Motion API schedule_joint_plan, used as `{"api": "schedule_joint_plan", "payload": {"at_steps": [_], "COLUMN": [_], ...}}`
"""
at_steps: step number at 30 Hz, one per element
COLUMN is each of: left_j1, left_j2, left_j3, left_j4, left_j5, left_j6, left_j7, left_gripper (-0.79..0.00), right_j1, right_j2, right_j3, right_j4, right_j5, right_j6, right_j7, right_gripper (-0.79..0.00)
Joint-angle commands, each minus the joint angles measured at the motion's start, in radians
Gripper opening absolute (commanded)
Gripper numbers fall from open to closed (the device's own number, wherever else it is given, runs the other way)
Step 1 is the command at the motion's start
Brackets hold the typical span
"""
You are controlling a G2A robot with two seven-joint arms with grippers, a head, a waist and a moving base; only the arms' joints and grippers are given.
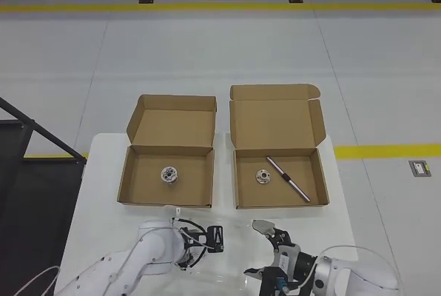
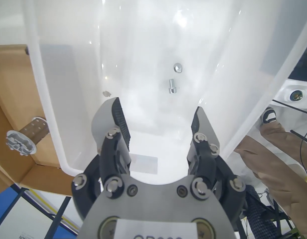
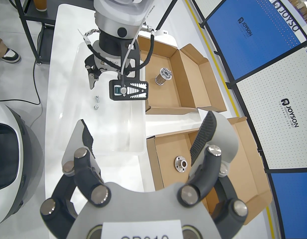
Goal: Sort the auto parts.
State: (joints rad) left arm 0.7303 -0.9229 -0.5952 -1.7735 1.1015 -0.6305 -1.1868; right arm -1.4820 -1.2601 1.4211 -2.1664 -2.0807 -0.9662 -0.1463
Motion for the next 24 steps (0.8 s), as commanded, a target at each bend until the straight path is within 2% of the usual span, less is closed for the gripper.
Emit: {"api": "schedule_joint_plan", "payload": {"at_steps": [1, 4, 5, 6, 14, 24], "left_j1": [-0.013, -0.030, -0.034, -0.039, -0.058, -0.053], "left_j2": [-0.015, -0.038, -0.045, -0.052, -0.094, -0.115], "left_j3": [0.025, 0.059, 0.070, 0.079, 0.121, 0.124], "left_j4": [0.029, 0.079, 0.097, 0.113, 0.198, 0.225], "left_j5": [0.003, 0.020, 0.022, 0.026, 0.049, 0.062], "left_j6": [0.001, 0.015, 0.014, 0.016, 0.030, 0.033], "left_j7": [0.009, 0.027, 0.035, 0.045, 0.077, 0.061], "left_gripper": [-0.256, -0.326, -0.391, -0.413, -0.431, -0.462], "right_j1": [0.000, 0.000, 0.000, 0.000, 0.000, 0.000], "right_j2": [0.000, 0.000, 0.000, 0.000, 0.000, 0.000], "right_j3": [0.000, 0.000, 0.000, 0.000, 0.000, 0.000], "right_j4": [0.000, 0.000, 0.000, 0.000, 0.000, 0.000], "right_j5": [0.000, 0.000, 0.000, 0.000, 0.000, 0.000], "right_j6": [0.000, 0.000, 0.000, 0.000, 0.000, 0.000], "right_j7": [0.000, 0.000, 0.000, 0.000, 0.000, 0.000], "right_gripper": [0.000, 0.000, 0.000, 0.000, 0.000, 0.000]}}
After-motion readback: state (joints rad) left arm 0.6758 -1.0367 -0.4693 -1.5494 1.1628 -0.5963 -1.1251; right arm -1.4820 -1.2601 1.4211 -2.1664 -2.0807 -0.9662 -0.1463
